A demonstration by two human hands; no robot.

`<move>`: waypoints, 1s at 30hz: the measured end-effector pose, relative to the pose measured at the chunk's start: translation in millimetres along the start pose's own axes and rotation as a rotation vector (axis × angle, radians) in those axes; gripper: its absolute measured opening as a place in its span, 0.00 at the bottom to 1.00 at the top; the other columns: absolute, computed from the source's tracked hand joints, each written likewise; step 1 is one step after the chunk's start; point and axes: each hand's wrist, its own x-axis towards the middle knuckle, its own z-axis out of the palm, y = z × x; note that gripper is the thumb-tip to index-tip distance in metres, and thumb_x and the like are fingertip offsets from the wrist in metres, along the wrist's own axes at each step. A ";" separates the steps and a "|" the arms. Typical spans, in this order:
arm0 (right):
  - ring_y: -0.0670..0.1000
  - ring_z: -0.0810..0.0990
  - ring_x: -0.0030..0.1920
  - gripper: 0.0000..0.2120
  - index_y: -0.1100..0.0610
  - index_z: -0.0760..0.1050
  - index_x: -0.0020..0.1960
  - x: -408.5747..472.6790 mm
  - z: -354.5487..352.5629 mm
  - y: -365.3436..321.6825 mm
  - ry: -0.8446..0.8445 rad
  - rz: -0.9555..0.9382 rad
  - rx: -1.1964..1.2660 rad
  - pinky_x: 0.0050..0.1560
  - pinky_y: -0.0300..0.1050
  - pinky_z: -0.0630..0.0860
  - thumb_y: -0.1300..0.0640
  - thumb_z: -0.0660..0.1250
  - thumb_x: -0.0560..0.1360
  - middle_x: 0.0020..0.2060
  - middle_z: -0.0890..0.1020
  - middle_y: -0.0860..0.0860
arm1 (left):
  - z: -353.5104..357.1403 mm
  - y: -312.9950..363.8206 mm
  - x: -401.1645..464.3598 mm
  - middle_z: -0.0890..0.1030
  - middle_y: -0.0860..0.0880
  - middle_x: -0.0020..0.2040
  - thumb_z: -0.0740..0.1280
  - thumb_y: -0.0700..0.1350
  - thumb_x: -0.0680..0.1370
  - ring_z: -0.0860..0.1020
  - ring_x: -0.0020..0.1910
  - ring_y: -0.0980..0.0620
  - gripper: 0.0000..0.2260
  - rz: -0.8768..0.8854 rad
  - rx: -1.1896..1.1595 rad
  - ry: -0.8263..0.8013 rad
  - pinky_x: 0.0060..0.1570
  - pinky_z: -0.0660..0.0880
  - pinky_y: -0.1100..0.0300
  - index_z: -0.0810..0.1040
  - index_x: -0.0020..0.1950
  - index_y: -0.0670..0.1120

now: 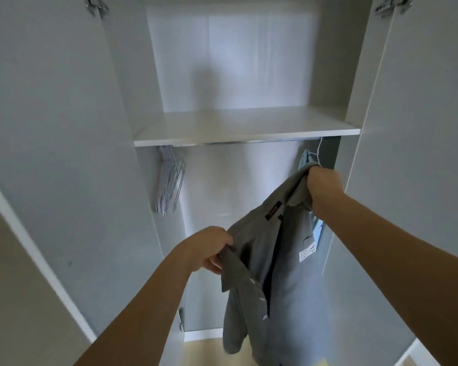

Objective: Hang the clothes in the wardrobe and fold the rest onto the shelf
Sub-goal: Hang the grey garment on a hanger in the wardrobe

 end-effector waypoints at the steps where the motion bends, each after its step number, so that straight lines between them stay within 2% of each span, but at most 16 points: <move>1: 0.58 0.74 0.48 0.19 0.68 0.69 0.66 10.7 10.7 1.4 -0.009 -0.010 -0.018 0.57 0.56 0.73 0.59 0.55 0.79 0.64 0.74 0.65 | -3.8 3.1 14.6 0.80 0.39 0.52 0.63 0.41 0.78 0.83 0.47 0.40 0.12 -0.012 0.065 -0.037 0.50 0.80 0.45 0.74 0.60 0.41; 3: 0.56 0.72 0.41 0.19 0.69 0.68 0.66 35.9 33.3 2.6 -0.051 -0.013 -0.034 0.45 0.52 0.73 0.60 0.55 0.79 0.59 0.76 0.66 | -11.7 8.5 44.8 0.80 0.41 0.53 0.62 0.42 0.79 0.82 0.47 0.43 0.12 -0.023 0.195 -0.089 0.53 0.80 0.47 0.73 0.62 0.42; 4: 0.53 0.71 0.36 0.18 0.69 0.69 0.65 50.4 44.3 3.4 -0.079 0.010 -0.031 0.41 0.49 0.72 0.60 0.55 0.79 0.51 0.77 0.65 | -15.4 10.5 60.7 0.80 0.43 0.53 0.62 0.42 0.79 0.82 0.48 0.44 0.12 -0.020 0.247 -0.099 0.54 0.79 0.48 0.73 0.62 0.43; 6: 0.51 0.69 0.35 0.17 0.67 0.70 0.64 79.7 63.6 4.7 -0.128 0.101 -0.011 0.41 0.47 0.70 0.60 0.55 0.80 0.39 0.74 0.58 | -25.3 12.7 90.3 0.80 0.46 0.52 0.62 0.42 0.79 0.82 0.50 0.47 0.10 -0.018 0.304 -0.100 0.56 0.78 0.50 0.73 0.61 0.45; 9: 0.54 0.71 0.46 0.15 0.65 0.70 0.64 115.3 85.7 -4.0 -0.205 0.150 0.009 0.56 0.50 0.71 0.58 0.55 0.81 0.53 0.77 0.61 | -46.3 18.8 129.6 0.82 0.47 0.51 0.63 0.44 0.79 0.82 0.49 0.48 0.10 -0.078 0.301 -0.102 0.57 0.77 0.50 0.75 0.60 0.46; 11: 0.54 0.70 0.48 0.15 0.63 0.70 0.65 133.6 98.6 -9.0 -0.232 0.137 -0.008 0.59 0.50 0.71 0.58 0.55 0.82 0.60 0.75 0.62 | -67.8 20.7 156.2 0.83 0.47 0.51 0.64 0.47 0.79 0.82 0.49 0.47 0.09 -0.145 0.257 -0.030 0.57 0.77 0.50 0.77 0.57 0.45; 13: 0.53 0.72 0.44 0.15 0.63 0.70 0.65 150.2 113.7 -10.1 -0.277 0.114 -0.019 0.54 0.50 0.71 0.57 0.55 0.82 0.53 0.76 0.59 | -92.6 21.8 183.9 0.82 0.46 0.50 0.63 0.47 0.80 0.81 0.48 0.47 0.07 -0.186 0.190 0.090 0.54 0.77 0.51 0.76 0.51 0.44; 15: 0.51 0.71 0.39 0.15 0.62 0.71 0.64 164.2 128.0 -7.5 -0.324 0.112 -0.037 0.49 0.47 0.69 0.57 0.55 0.82 0.45 0.75 0.55 | -115.6 22.3 211.2 0.81 0.46 0.45 0.59 0.43 0.80 0.79 0.40 0.49 0.05 -0.193 0.193 0.252 0.41 0.76 0.56 0.72 0.46 0.44; 17: 0.53 0.73 0.41 0.15 0.62 0.71 0.63 179.2 144.6 -1.5 -0.380 0.124 -0.101 0.49 0.46 0.68 0.56 0.55 0.82 0.45 0.75 0.55 | -140.4 21.3 241.6 0.80 0.46 0.40 0.58 0.40 0.78 0.76 0.33 0.50 0.06 -0.192 0.236 0.395 0.34 0.72 0.61 0.72 0.43 0.42; 18: 0.54 0.75 0.44 0.15 0.62 0.72 0.62 182.7 149.1 1.2 -0.415 0.123 -0.140 0.49 0.47 0.70 0.55 0.56 0.81 0.46 0.76 0.56 | -150.5 19.9 252.8 0.81 0.45 0.40 0.59 0.39 0.76 0.78 0.33 0.48 0.06 -0.174 0.270 0.463 0.34 0.73 0.61 0.74 0.43 0.41; 20: 0.57 0.77 0.48 0.14 0.62 0.74 0.58 199.1 165.4 7.4 -0.472 0.119 -0.231 0.50 0.49 0.73 0.55 0.57 0.81 0.49 0.78 0.59 | -176.6 19.8 284.0 0.82 0.41 0.46 0.61 0.40 0.74 0.82 0.42 0.43 0.08 -0.120 0.381 0.591 0.40 0.76 0.59 0.77 0.47 0.38; 22: 0.56 0.76 0.43 0.11 0.60 0.75 0.49 207.0 172.3 11.3 -0.507 0.092 -0.342 0.45 0.46 0.74 0.56 0.57 0.81 0.45 0.78 0.58 | -191.3 25.7 301.9 0.80 0.40 0.54 0.61 0.41 0.75 0.79 0.53 0.41 0.11 -0.085 0.518 0.674 0.50 0.75 0.56 0.76 0.54 0.39; 24: 0.55 0.76 0.41 0.10 0.60 0.75 0.49 218.9 185.0 15.1 -0.507 0.070 -0.431 0.39 0.44 0.73 0.57 0.57 0.80 0.41 0.77 0.56 | -202.7 36.2 325.7 0.78 0.41 0.57 0.60 0.42 0.76 0.78 0.56 0.41 0.12 -0.060 0.643 0.693 0.54 0.75 0.53 0.74 0.58 0.41; 26: 0.55 0.76 0.41 0.10 0.61 0.75 0.51 228.4 197.7 17.9 -0.503 0.053 -0.489 0.42 0.45 0.75 0.58 0.57 0.80 0.39 0.77 0.55 | -213.4 44.0 351.8 0.79 0.42 0.58 0.60 0.42 0.78 0.78 0.57 0.42 0.13 -0.053 0.762 0.702 0.52 0.74 0.53 0.74 0.60 0.42; 28: 0.55 0.77 0.41 0.09 0.60 0.75 0.47 236.8 207.1 18.6 -0.486 0.052 -0.494 0.50 0.50 0.77 0.58 0.57 0.79 0.38 0.77 0.56 | -221.3 47.3 375.3 0.80 0.43 0.56 0.61 0.41 0.78 0.79 0.57 0.43 0.12 -0.068 0.857 0.713 0.48 0.73 0.55 0.76 0.60 0.42; 30: 0.56 0.77 0.41 0.10 0.61 0.76 0.45 242.6 213.3 18.3 -0.468 0.052 -0.474 0.51 0.51 0.77 0.58 0.58 0.79 0.38 0.78 0.56 | -226.6 47.6 390.3 0.81 0.44 0.54 0.62 0.40 0.77 0.80 0.55 0.45 0.11 -0.090 0.933 0.714 0.44 0.72 0.57 0.77 0.58 0.42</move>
